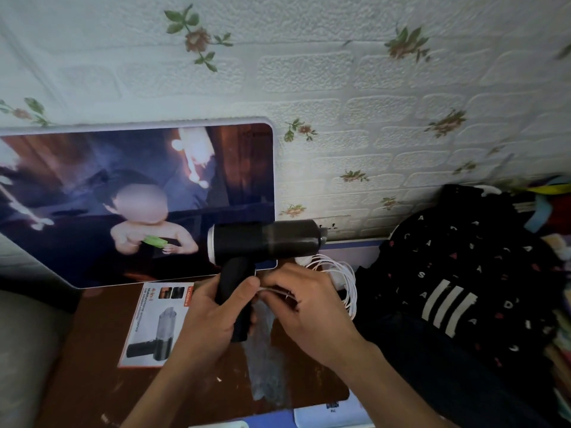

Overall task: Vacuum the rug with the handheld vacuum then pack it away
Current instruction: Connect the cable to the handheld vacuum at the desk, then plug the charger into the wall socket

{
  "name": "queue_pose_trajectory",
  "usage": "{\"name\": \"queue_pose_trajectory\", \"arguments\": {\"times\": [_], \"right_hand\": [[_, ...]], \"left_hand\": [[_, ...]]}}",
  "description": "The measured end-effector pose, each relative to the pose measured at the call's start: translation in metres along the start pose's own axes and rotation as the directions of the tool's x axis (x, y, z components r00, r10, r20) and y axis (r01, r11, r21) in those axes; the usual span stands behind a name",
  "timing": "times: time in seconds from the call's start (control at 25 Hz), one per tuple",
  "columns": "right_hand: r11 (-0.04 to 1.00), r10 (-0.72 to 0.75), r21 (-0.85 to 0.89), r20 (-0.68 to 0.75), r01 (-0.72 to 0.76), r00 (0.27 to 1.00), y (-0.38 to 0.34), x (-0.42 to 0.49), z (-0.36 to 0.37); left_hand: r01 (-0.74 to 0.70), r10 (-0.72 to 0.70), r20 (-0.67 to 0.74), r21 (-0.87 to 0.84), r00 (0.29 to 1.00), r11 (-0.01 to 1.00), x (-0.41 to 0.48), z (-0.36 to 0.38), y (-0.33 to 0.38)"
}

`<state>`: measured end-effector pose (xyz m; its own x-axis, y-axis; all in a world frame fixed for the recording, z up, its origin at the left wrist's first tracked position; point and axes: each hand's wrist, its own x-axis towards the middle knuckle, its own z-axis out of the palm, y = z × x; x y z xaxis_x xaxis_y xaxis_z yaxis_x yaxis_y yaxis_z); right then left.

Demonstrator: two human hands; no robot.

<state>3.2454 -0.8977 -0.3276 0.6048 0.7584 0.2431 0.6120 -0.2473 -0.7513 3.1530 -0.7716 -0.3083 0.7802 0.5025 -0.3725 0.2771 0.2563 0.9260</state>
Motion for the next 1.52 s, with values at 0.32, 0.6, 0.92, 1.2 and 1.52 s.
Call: {"name": "queue_pose_trajectory", "arguments": {"times": [0.32,0.6,0.92,1.2,1.52], "right_hand": [[0.956,0.280,0.116,-0.107,-0.268,0.954,0.049,0.014,-0.028],[0.779,0.616,0.014,-0.205,-0.627,0.761,0.176,0.018,-0.045],[0.621,0.744,-0.388,0.020,-0.681,0.668,0.283,0.020,0.000],[0.597,0.784,-0.433,0.134,-0.676,0.607,0.284,0.031,-0.019],[0.557,0.830,-0.398,0.235,-0.729,0.506,0.260,0.028,-0.012]], "left_hand": [[0.052,-0.051,0.011,-0.149,0.999,0.987,0.017,-0.003,-0.002],[0.053,-0.064,-0.051,-0.204,0.997,0.978,0.032,0.009,-0.004],[0.050,-0.068,-0.124,-0.142,0.990,0.989,0.045,0.018,-0.013],[0.086,-0.097,-0.076,-0.141,0.992,0.986,0.044,0.014,-0.010],[0.093,-0.111,-0.127,-0.140,0.986,0.986,0.045,0.017,-0.013]]}}
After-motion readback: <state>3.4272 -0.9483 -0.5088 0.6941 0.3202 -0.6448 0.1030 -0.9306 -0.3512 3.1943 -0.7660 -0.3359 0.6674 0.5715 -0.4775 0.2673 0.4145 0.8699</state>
